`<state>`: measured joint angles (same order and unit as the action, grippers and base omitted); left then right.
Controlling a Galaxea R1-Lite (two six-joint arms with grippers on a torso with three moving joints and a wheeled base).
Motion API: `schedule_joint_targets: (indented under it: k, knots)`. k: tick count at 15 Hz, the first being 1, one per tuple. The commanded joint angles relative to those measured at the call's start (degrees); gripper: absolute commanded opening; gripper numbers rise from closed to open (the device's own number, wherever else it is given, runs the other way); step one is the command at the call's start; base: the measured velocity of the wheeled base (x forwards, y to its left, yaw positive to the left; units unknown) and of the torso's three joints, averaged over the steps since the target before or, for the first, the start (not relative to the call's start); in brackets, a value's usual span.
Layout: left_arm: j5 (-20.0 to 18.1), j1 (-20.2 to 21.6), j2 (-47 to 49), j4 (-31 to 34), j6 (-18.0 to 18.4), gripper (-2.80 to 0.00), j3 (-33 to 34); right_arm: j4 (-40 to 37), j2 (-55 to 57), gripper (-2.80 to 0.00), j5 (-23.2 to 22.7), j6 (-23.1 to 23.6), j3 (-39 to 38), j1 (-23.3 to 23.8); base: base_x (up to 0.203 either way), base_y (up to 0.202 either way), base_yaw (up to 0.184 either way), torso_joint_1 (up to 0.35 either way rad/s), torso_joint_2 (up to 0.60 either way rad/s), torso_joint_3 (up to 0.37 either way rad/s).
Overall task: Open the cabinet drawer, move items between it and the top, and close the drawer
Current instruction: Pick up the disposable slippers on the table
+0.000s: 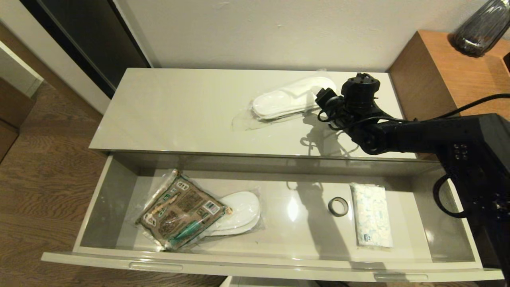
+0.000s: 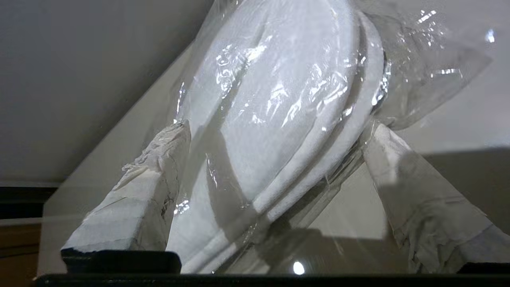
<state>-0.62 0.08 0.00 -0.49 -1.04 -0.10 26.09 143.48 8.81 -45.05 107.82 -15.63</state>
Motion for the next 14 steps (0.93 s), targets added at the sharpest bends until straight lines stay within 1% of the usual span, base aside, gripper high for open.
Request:
schedule_joint_targets:
  k: [1,3,6,9,10,11,14]
  knots:
    - [0.01,0.09,0.09,-0.04,-0.02,-2.80,0.01,-23.34,4.75,0.00,0.30,0.42,2.92,-0.36,0.000,0.000,0.000,0.000,0.00,0.000]
    - [0.01,0.10,0.09,-0.04,-0.02,-2.80,0.01,-23.54,4.79,0.00,0.41,1.11,2.84,-1.16,0.000,0.000,0.000,0.000,0.00,0.000]
    - [0.01,0.02,0.09,-0.04,-0.02,-2.80,0.01,-24.53,4.46,0.00,0.50,4.39,2.75,-2.56,0.000,0.000,0.000,0.000,0.00,0.000]
    - [0.01,0.10,0.09,-0.04,-0.02,-2.80,0.01,-27.00,4.18,0.00,1.33,4.36,2.58,-2.92,0.000,0.000,0.000,0.000,0.00,0.000]
    - [0.01,0.10,0.09,-0.04,-0.02,-2.80,0.01,-28.06,4.24,0.00,3.23,4.31,2.62,-3.01,0.000,0.000,0.000,0.000,0.00,0.000]
    - [0.01,0.10,0.09,-0.04,-0.02,-2.80,0.01,-29.08,4.26,0.00,3.67,4.27,2.66,-3.18,0.000,0.000,0.000,0.000,0.00,0.000]
    - [0.01,0.10,0.09,-0.04,-0.02,-2.80,0.01,-29.20,4.44,0.00,3.89,4.22,2.64,-3.47,0.000,0.000,0.000,0.000,0.00,0.000]
